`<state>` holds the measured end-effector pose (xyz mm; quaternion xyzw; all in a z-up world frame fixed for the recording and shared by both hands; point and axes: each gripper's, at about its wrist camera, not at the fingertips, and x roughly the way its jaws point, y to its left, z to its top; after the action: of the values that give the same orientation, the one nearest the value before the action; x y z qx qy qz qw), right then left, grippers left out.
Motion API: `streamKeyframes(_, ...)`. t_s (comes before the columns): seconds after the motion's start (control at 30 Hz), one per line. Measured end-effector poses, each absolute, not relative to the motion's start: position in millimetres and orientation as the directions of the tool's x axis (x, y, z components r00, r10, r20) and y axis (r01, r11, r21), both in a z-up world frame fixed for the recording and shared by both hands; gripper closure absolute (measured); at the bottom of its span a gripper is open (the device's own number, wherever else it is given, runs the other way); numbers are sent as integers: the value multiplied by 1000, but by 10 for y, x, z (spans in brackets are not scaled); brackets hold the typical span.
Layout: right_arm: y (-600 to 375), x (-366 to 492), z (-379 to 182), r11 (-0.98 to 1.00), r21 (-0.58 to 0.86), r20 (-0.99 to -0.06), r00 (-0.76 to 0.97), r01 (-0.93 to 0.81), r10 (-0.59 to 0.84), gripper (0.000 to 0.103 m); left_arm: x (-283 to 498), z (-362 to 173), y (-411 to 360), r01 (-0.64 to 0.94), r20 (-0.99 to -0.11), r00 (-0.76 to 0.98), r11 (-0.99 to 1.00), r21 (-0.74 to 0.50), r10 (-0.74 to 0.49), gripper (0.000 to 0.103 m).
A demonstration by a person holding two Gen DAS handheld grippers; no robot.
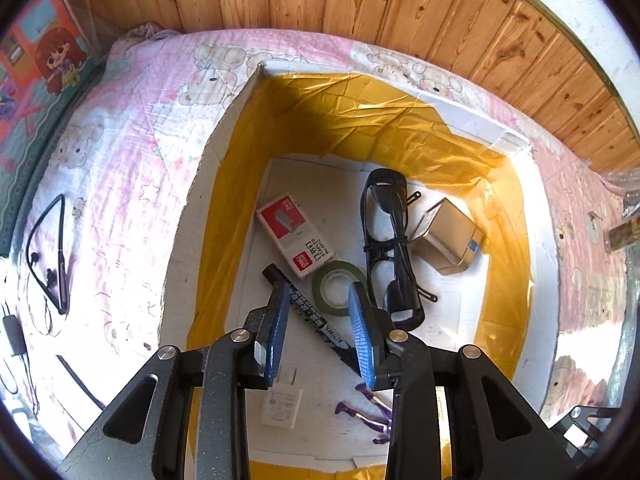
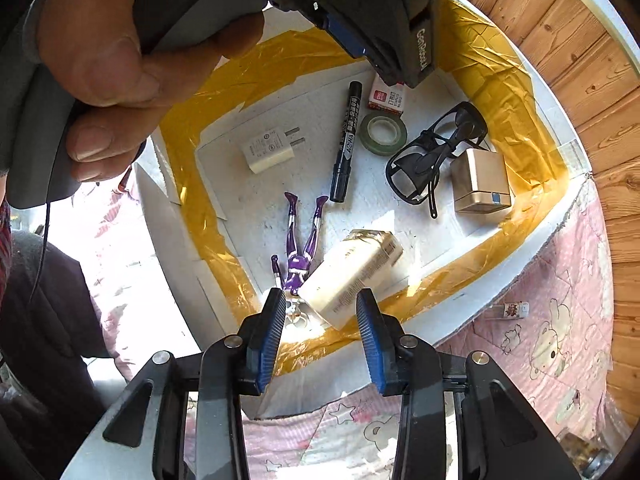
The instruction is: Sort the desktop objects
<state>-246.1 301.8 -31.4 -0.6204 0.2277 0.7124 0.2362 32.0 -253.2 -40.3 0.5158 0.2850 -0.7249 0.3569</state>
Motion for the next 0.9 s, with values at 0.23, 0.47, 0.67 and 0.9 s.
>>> streamKeyframes(0.23, 2846, -2451, -268, -803, 7, -989, -122, -596, 82, 64, 448, -226, -2294, 804, -940, -228, -594, -33, -256, 71)
streamKeyframes(0.47, 2754, -2437, -232, -805, -20, -986, -123, -593, 115, 64, 579, -113, -2084, 798, -933, -221, -603, -4, -286, 71)
streamKeyframes(0.67, 2644, -2404, -89, -798, -23, -980, -144, -602, 137, 64, 711, 9, -1920, 802, -921, -242, -597, -14, -304, 71)
streamKeyframes(0.9, 2527, -2309, 12, -785, -45, -967, -170, -618, 189, 64, 782, 183, -1631, 794, -898, -265, -608, 3, -352, 68)
